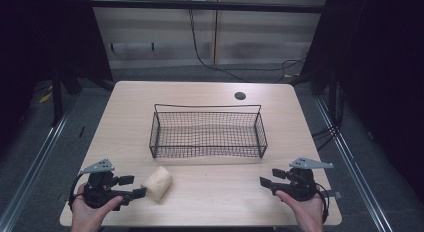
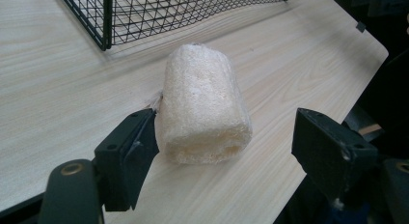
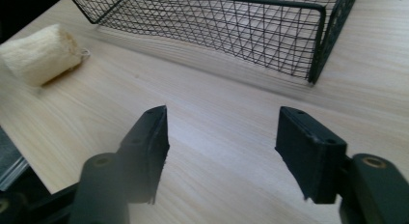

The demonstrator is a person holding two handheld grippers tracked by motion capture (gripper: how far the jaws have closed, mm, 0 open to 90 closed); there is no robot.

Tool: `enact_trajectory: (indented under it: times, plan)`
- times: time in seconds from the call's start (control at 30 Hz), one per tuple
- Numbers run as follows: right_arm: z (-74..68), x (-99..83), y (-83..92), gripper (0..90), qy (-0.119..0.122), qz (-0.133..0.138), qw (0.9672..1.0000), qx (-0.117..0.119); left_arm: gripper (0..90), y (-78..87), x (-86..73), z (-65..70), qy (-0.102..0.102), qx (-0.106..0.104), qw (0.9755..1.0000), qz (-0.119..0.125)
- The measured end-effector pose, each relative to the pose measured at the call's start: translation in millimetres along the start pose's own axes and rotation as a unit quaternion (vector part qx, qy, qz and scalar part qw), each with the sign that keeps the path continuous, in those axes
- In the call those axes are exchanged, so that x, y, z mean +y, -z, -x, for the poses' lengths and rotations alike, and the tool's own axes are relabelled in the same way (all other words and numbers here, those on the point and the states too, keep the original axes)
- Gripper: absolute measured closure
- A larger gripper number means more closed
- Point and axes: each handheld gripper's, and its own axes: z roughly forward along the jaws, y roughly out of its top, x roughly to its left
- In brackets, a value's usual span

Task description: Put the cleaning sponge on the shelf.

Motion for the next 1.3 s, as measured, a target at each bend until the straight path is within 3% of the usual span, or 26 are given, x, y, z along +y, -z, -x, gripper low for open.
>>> enact_trajectory:
  times: [0.23,0.33,0.43,0.5,0.57,0.8,0.87,0.97,1.1,1.2,1.3]
  plan:
    - [-4.3,-0.7,1.0,33.9,-0.006,-0.002,0.9999,0.01,26.1,4.5,2.2,0.8,0.004,-0.008,0.9999,0.006]
    - [-2.7,-0.9,0.4,30.9,-0.015,-0.006,0.9997,0.019,32.1,6.9,6.9,3.2,-0.003,-0.016,0.9999,0.002]
    - [-2.5,-1.1,0.0,29.8,-0.015,-0.008,0.9996,0.024,32.1,9.9,9.9,6.9,-0.009,-0.009,0.9999,0.005]
    - [-2.8,-0.9,-0.8,28.2,-0.016,-0.01,0.9995,0.027,32.9,11.5,12.2,8.1,-0.018,-0.015,0.9997,0.001]
    - [-3.4,-0.9,-1.0,27.7,-0.016,-0.013,0.9996,0.022,33.8,11.5,13.9,9.4,-0.007,-0.021,0.9998,0.002]
    - [-1.7,-0.9,-1.8,26.1,-0.02,-0.016,0.9993,0.026,30.4,1.5,23.6,11.4,-0.014,-0.018,0.9984,-0.052]
    - [-1.9,-0.9,-2.1,25.5,-0.02,-0.017,0.9993,0.027,31.0,-0.5,29.4,13.3,-0.022,-0.002,0.9969,-0.075]
    - [-2.0,-1.1,-2.4,24.8,-0.018,-0.019,0.9993,0.025,30.7,-3.0,37.0,14.1,-0.027,-0.001,0.9951,-0.096]
    - [-1.5,-1.5,-3.4,23.1,-0.018,-0.021,0.9993,0.025,31.2,-5.9,43.5,10.3,-0.025,0.007,0.9948,-0.099]
    - [-1.6,-1.7,-5.1,21.1,-0.021,-0.029,0.999,0.028,31.0,-10.8,46.5,4.1,-0.008,0.01,0.9935,-0.113]
    - [-1.8,-1.5,-5.7,21.1,-0.018,-0.028,0.999,0.03,31.2,-12.0,49.4,2.7,-0.007,0.012,0.9922,-0.124]
